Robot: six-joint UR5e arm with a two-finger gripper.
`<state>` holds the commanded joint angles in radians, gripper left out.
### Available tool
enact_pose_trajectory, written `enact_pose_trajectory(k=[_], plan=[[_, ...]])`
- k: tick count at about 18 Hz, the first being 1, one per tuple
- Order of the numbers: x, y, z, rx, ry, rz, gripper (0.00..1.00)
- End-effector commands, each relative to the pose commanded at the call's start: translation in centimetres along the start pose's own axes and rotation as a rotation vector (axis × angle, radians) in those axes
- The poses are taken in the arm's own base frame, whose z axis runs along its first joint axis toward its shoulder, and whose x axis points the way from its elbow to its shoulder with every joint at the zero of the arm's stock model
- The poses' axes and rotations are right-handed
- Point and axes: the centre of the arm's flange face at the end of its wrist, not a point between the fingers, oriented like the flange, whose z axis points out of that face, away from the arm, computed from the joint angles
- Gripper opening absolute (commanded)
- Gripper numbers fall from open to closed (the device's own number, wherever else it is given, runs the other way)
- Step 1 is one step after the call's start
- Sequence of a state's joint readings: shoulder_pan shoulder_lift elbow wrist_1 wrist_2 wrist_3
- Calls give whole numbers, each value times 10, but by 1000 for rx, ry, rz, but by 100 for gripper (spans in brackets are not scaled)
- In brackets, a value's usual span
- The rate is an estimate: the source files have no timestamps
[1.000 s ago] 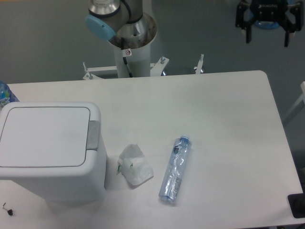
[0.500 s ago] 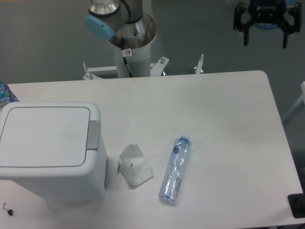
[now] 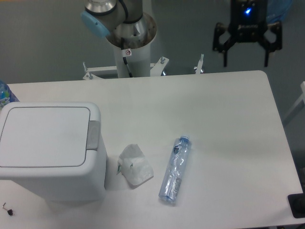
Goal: Open the trash can
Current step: 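Move the gripper over the white trash can's lid tab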
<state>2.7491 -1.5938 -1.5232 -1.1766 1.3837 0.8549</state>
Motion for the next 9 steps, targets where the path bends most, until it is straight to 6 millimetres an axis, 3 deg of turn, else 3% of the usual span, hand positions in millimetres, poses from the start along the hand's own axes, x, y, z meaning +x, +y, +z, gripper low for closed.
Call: enact_pose_trajectory(k=[9], plan=[[73,-58,27,56,52,-242,100]])
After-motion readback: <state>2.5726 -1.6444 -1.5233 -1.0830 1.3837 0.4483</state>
